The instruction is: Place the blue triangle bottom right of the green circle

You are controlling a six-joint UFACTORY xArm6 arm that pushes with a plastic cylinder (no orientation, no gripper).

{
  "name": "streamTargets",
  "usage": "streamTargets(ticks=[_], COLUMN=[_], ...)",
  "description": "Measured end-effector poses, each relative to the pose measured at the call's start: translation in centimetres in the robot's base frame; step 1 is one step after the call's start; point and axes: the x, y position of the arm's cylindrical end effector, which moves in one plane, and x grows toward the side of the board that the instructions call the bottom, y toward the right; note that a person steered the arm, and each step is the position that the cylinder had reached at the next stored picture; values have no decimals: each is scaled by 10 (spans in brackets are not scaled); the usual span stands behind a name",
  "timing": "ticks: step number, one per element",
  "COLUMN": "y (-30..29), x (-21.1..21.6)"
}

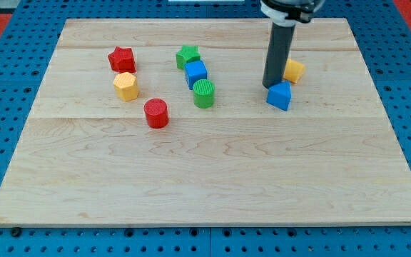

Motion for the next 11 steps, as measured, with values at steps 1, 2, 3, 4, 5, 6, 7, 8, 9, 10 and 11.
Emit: streamTargets(ticks=[1,2,3,4,5,6,7,8,9,10,11], y=[27,71,95,82,41,2,-39,-61,-63,-75,-106], x=[25,25,34,58,48,27,26,29,29,29,30])
